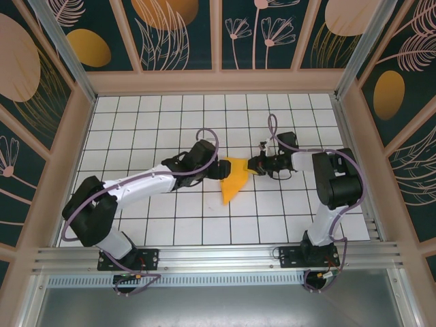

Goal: Fold a paper plane with a square sheet of paper (fold left side to right side)
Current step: Fold the wing for the fifth time at the center of the table.

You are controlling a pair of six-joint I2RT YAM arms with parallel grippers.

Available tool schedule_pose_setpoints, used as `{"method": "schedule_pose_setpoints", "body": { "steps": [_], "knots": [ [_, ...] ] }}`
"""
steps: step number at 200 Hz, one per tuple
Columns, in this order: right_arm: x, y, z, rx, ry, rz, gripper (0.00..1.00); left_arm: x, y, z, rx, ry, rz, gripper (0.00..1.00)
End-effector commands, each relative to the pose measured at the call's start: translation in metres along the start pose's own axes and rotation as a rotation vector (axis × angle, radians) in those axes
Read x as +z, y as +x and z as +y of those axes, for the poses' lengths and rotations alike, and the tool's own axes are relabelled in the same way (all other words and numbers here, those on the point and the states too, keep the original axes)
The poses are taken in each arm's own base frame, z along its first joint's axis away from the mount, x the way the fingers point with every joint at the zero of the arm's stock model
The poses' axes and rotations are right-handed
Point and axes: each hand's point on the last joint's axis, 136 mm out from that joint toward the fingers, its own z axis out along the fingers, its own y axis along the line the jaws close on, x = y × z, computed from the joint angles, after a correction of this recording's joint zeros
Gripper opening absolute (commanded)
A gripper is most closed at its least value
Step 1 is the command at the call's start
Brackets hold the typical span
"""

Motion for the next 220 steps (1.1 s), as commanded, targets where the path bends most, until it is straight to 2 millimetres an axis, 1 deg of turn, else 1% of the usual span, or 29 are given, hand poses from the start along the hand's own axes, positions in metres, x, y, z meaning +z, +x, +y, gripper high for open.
{"method": "schedule_pose_setpoints", "body": {
  "steps": [1,5,7,10,33,54,88,109,121,128,130,134,166,202,216,220],
  "knots": [
    [-0.005,0.003,0.003,-0.023,-0.017,0.002,0.06,-0.011,-0.008,-0.006,-0.077,0.076,-0.01,0.8],
    [-0.005,0.003,0.003,-0.024,-0.017,0.001,0.06,-0.012,-0.009,-0.008,-0.081,0.086,-0.012,0.8],
    [-0.005,0.003,0.003,-0.024,-0.016,0.001,0.06,-0.009,-0.002,-0.003,-0.085,0.079,0.004,0.8],
    [-0.005,0.003,0.003,-0.024,-0.016,0.001,0.06,-0.008,0.0,-0.002,-0.087,0.078,0.01,0.8],
    [-0.005,0.002,0.002,-0.017,-0.015,0.004,0.06,-0.004,0.006,-0.001,-0.093,0.085,0.031,0.8],
    [-0.005,0.001,0.004,-0.015,-0.012,0.003,0.06,-0.002,0.008,-0.005,-0.092,0.118,0.037,0.79],
    [-0.004,-0.001,0.01,-0.011,0.007,-0.003,0.06,-0.001,0.012,-0.029,-0.044,0.25,0.067,0.69],
    [-0.003,-0.002,0.013,-0.006,0.015,-0.006,0.06,-0.002,0.017,-0.042,-0.001,0.276,0.079,0.69],
    [-0.003,-0.003,0.016,0.001,0.014,-0.01,0.06,-0.002,0.021,-0.046,0.033,0.255,0.087,0.69],
    [-0.003,-0.003,0.019,0.003,0.014,-0.011,0.06,0.001,0.03,-0.044,0.052,0.229,0.112,0.69],
    [-0.003,-0.003,0.019,0.004,0.013,-0.011,0.06,0.0,0.025,-0.049,0.059,0.231,0.099,0.69],
    [-0.003,-0.003,0.021,0.007,0.013,-0.011,0.06,0.0,0.024,-0.052,0.069,0.223,0.098,0.7],
    [-0.003,-0.006,0.03,0.004,0.027,-0.019,0.06,0.007,0.044,-0.056,0.122,0.139,0.143,0.71],
    [0.0,-0.005,0.035,0.018,0.027,-0.015,0.06,0.015,0.061,-0.052,0.185,0.019,0.176,0.73],
    [0.001,-0.004,0.037,0.015,0.027,-0.012,0.06,0.015,0.061,-0.05,0.211,-0.036,0.173,0.73],
    [0.002,-0.004,0.038,0.013,0.026,-0.011,0.06,0.022,0.068,-0.046,0.224,-0.065,0.193,0.73]
  ]
}}
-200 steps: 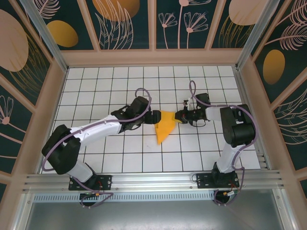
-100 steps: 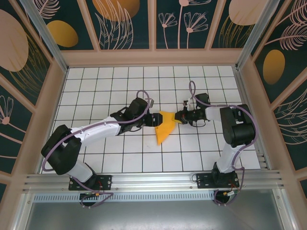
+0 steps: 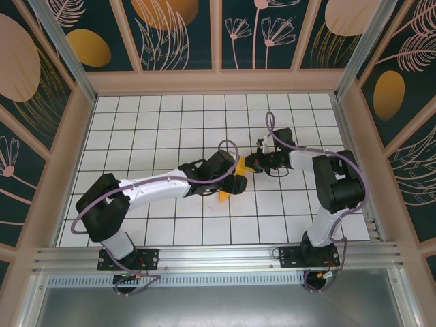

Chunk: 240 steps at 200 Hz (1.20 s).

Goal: Fold a paper plane with a square sheet of paper (fold left side to right side)
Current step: Fold the wing for the fifth time at the center of the table.

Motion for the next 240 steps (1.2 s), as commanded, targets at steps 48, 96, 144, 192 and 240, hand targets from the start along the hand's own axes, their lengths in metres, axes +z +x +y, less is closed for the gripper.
{"method": "schedule_pose_setpoints", "body": {
  "steps": [48,96,144,192,240],
  "knots": [
    [0.002,-0.001,0.018,-0.008,-0.002,0.001,0.06,0.024,0.024,0.024,0.118,-0.275,0.087,0.73],
    [0.008,0.0,0.013,-0.002,0.011,0.016,0.06,0.032,0.027,0.036,0.123,-0.341,0.09,0.73],
    [0.013,-0.002,0.013,-0.002,0.028,0.026,0.07,0.039,0.031,0.041,0.128,-0.36,0.097,0.72],
    [0.016,-0.002,0.012,0.001,0.052,0.03,0.07,0.044,0.036,0.046,0.126,-0.375,0.104,0.67],
    [0.018,-0.001,0.009,0.002,0.072,0.033,0.08,0.044,0.038,0.049,0.117,-0.38,0.101,0.58]
  ]
}}
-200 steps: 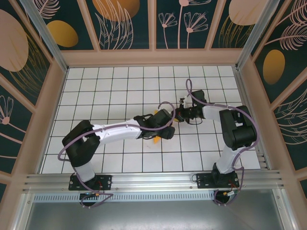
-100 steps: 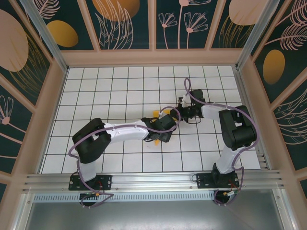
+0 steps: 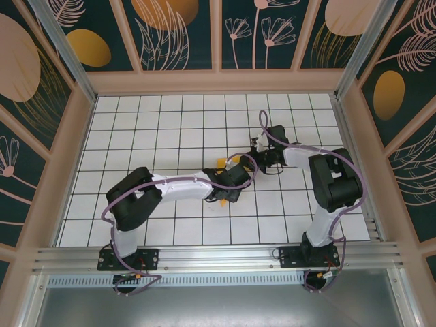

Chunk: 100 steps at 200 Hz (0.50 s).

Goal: Fold a paper plane with a square sheet of paper (fold left side to right side)
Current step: Fold the wing for the fifth time at the center of the table.

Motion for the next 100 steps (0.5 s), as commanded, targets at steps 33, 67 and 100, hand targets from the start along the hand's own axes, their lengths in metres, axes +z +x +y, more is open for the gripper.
{"method": "schedule_pose_setpoints", "body": {
  "steps": [33,67,100],
  "knots": [
    [0.0053,-0.001,-0.0037,0.007,0.042,0.009,0.1,0.0034,0.0028,0.0027,-0.004,-0.017,0.0,0.49],
    [0.0056,-0.0024,-0.0037,0.005,0.045,0.005,0.11,0.0052,0.004,0.002,-0.009,-0.011,0.001,0.39],
    [0.0054,-0.0029,-0.0032,0.0,0.041,0.004,0.12,0.0044,0.0029,-0.0014,-0.017,0.007,-0.001,0.28]
  ]
}}
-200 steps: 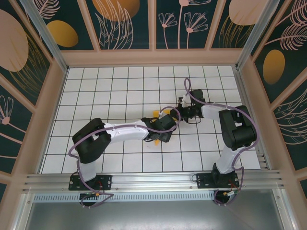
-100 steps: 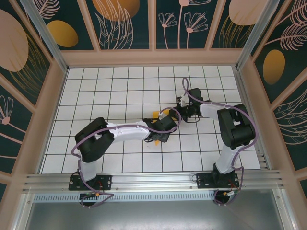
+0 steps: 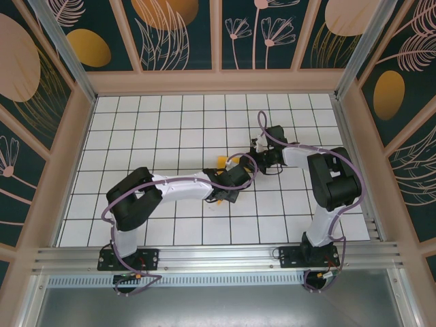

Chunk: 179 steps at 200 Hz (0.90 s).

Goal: Fold a paper plane with a square sheet of paper (fold left side to right side)
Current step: Fold the wing for the fifth time at the center of the table.

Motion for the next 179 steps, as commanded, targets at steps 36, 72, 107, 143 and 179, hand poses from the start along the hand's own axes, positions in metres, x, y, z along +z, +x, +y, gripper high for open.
{"method": "schedule_pose_setpoints", "body": {
  "steps": [36,72,107,143,179],
  "knots": [
    [-0.001,-0.003,0.007,-0.027,0.004,-0.003,0.16,-0.001,-0.003,-0.004,-0.025,0.025,-0.018,0.12],
    [-0.009,-0.008,0.014,-0.061,-0.001,-0.037,0.23,-0.007,-0.012,-0.005,-0.088,0.115,-0.024,0.0],
    [-0.044,-0.021,0.029,-0.115,-0.044,-0.17,0.51,-0.014,-0.02,0.001,-0.177,0.241,-0.031,0.0],
    [-0.066,-0.018,0.024,-0.135,-0.061,-0.233,0.64,-0.026,-0.032,0.002,-0.273,0.4,-0.059,0.0],
    [-0.05,-0.005,0.023,-0.158,-0.081,-0.193,0.64,-0.033,-0.033,0.008,-0.383,0.561,-0.067,0.0]
  ]
}}
